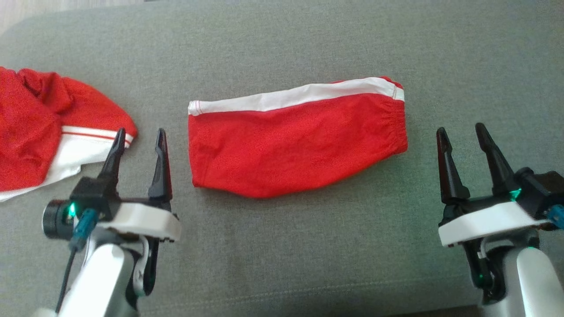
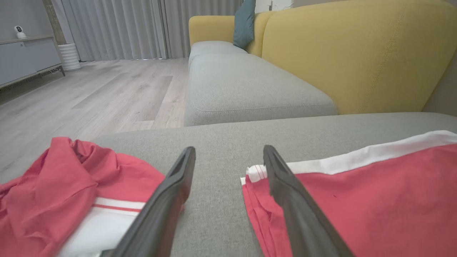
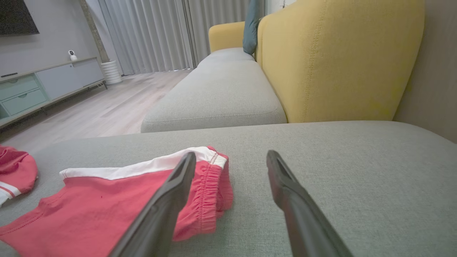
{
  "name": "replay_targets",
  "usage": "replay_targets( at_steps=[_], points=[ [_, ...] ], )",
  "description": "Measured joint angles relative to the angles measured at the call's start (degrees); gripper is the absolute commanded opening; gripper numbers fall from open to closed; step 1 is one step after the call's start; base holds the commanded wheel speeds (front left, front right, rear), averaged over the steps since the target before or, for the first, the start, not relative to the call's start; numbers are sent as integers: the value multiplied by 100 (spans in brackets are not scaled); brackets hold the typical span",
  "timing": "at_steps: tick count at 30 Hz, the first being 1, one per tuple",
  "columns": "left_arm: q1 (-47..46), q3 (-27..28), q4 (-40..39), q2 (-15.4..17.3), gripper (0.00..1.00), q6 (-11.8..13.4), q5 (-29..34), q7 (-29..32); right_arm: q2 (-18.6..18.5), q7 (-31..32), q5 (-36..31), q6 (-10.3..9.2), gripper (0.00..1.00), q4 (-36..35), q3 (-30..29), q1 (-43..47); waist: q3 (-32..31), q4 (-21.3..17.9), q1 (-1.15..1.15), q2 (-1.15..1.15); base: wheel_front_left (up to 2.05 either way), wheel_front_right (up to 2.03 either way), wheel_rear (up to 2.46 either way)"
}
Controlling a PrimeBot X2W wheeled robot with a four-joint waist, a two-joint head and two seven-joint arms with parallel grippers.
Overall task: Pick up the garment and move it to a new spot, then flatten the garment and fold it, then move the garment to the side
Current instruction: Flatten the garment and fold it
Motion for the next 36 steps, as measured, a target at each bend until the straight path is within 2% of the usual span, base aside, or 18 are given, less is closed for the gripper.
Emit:
replay_targets(
  at_steps=[8,23,28,36],
  points=[
    [309,110,-261,1,100,7,194,-1,-44,130,-41,0,100,-34,-48,47,-107,24,0,0,0,0,0],
    [377,225,-276,-133,100,-235,353,-1,-172,355,-27,0,100,-30,-10,158,-95,114,0,0,0,0,0],
    [350,245,-305,-216,100,-297,443,-1,-301,660,92,0,100,325,187,-2,113,169,0,0,0,0,0],
    [-74,230,-309,-374,100,-497,556,-2,-546,1007,380,0,100,1378,439,-1191,521,378,1,0,0,0,0]
  ],
)
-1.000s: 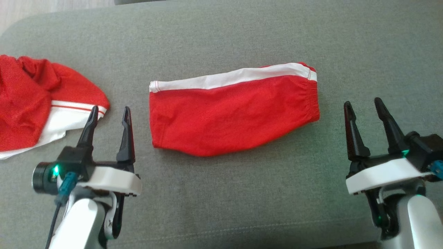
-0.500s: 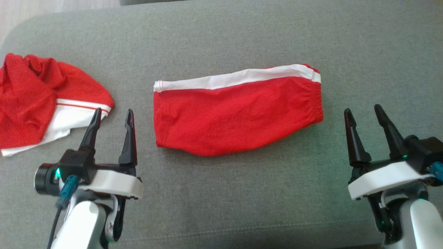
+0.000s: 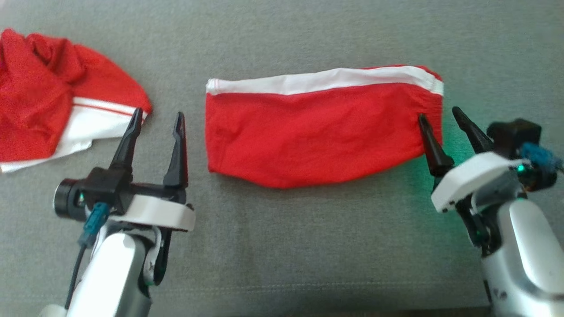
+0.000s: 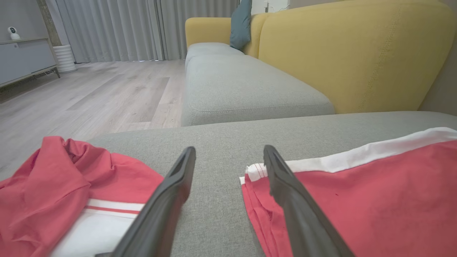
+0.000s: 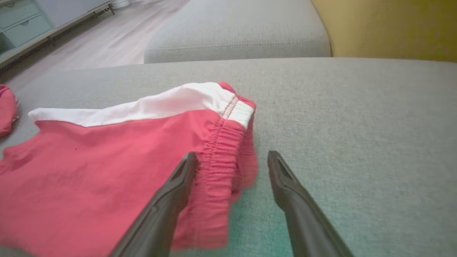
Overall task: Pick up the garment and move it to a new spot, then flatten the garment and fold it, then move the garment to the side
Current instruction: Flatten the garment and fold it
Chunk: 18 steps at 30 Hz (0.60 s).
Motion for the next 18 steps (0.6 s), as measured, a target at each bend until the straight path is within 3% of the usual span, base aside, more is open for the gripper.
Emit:
replay_targets(
  at_steps=[11,17,18],
  points=[
    [-153,-1,118,-236,100,-230,102,-16,-282,377,656,0,100,1281,54,-889,338,266,0,0,0,0,0],
    [-240,42,163,-308,100,-302,200,-24,-497,714,1206,0,100,1656,457,-1309,414,313,0,0,0,0,0],
    [-252,66,172,-322,100,-308,216,-24,-524,789,1323,-1,81,1674,517,-1350,415,315,0,0,0,0,0]
  ],
)
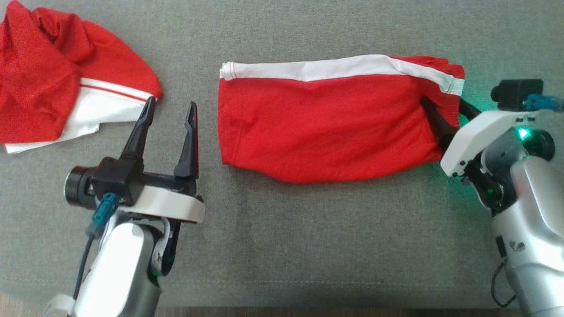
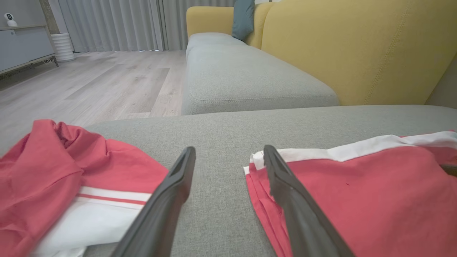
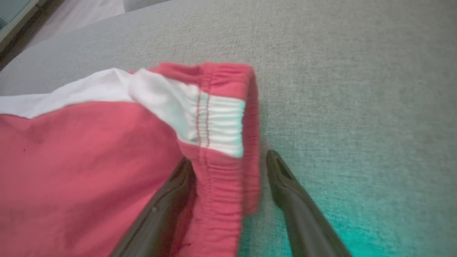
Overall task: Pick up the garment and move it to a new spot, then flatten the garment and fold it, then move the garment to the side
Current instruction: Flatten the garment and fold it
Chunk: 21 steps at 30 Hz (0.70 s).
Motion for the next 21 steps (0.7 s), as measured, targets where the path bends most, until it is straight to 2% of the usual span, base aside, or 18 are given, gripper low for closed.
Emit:
replay_targets(
  at_steps=[1,4,11,21],
  points=[
    [-7,49,2,-24,100,-42,30,0,-32,88,242,0,0,5,98,-45,1,-3,0,0,0,0,0],
    [-7,77,13,-42,100,-44,33,0,-52,148,504,0,0,-8,191,-37,-7,-14,0,0,0,0,0],
    [-1,121,20,-74,100,-90,124,0,-398,107,1063,0,0,-409,459,365,-102,-94,0,0,0,0,0],
    [73,202,36,-142,100,-145,176,-1,-1191,67,1636,0,0,-899,81,1143,-349,-204,0,0,0,0,0]
  ],
)
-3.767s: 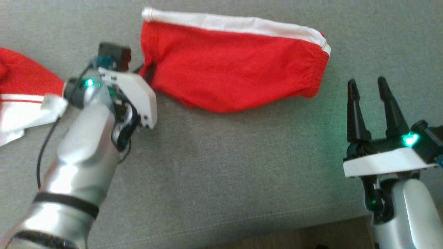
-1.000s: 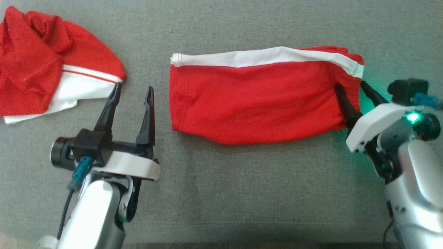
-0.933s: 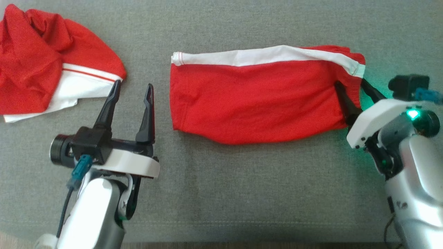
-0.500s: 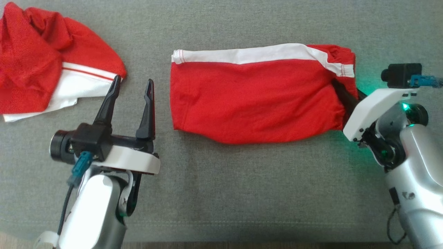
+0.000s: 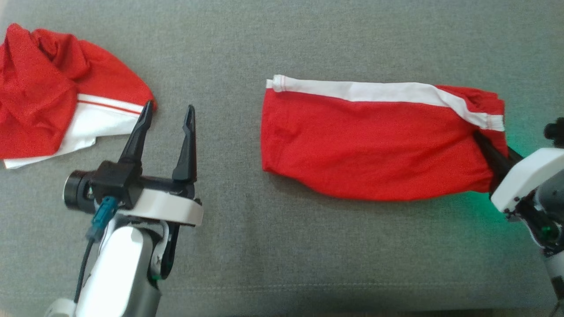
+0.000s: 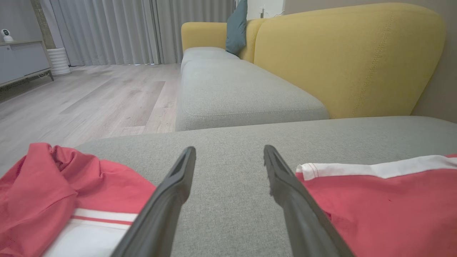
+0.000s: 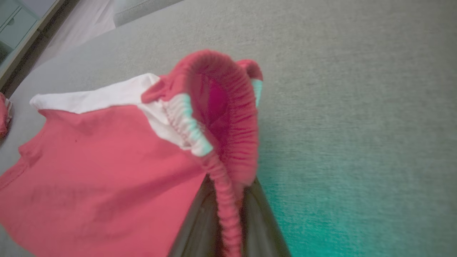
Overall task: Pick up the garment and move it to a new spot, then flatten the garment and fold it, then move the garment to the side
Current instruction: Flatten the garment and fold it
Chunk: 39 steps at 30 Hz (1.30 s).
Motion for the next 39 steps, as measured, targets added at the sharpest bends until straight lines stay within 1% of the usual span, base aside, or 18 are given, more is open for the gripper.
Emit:
replay_targets(
  at_steps=[2,5,8,12,14,17,19,21,26,34,35,36,37,38,39],
  points=[
    [70,40,11,-10,100,0,0,0,-7,67,202,0,0,-104,-63,27,-55,-15,0,0,0,0,0],
    [149,60,26,-25,100,0,1,0,166,413,792,0,0,-460,-153,32,-152,-35,0,0,0,0,0],
    [190,70,75,-56,100,0,1,0,547,1023,1673,0,0,-683,-424,73,-262,-38,0,0,0,0,0],
    [239,74,80,-88,100,-1,19,0,993,1811,2324,0,0,-866,-620,120,-373,-16,0,0,0,0,0],
    [294,74,89,-100,100,-3,36,0,1289,2135,2565,0,0,-817,-665,93,-394,7,0,0,0,0,0],
    [301,67,97,-129,100,-51,51,0,1780,2345,2708,0,0,-537,-698,-46,-403,67,0,0,0,0,0],
    [300,67,98,-142,100,-56,51,0,1972,2312,2551,0,0,-274,-693,-259,-382,115,0,0,0,0,0],
    [299,65,98,-157,100,-98,51,0,2079,2123,2337,0,0,30,-694,-538,-354,171,0,0,0,0,0],
    [282,58,120,-201,100,-137,52,0,2141,1480,1911,0,0,788,-449,-1102,-268,329,0,0,0,0,0],
    [272,67,158,-267,100,-145,60,0,2143,475,2083,0,0,1497,641,-1453,-200,457,0,0,0,0,0],
    [272,68,159,-271,100,-145,77,0,2140,358,2083,0,15,1530,768,-1499,-195,458,0,0,0,0,0],
    [272,68,159,-278,100,-145,104,0,2140,227,2083,0,46,1579,889,-1557,-189,457,0,0,0,0,0],
    [271,68,160,-282,100,-147,111,0,2141,71,2064,0,88,1604,1021,-1607,-181,455,0,0,0,0,0],
    [269,68,162,-286,100,-152,111,0,2141,-75,2025,0,100,1627,1157,-1661,-174,452,0,0,0,0,0],
    [266,70,162,-288,100,-153,111,0,2140,-232,1979,0,100,1621,1296,-1704,-168,449,0,0,0,0,0]
  ],
)
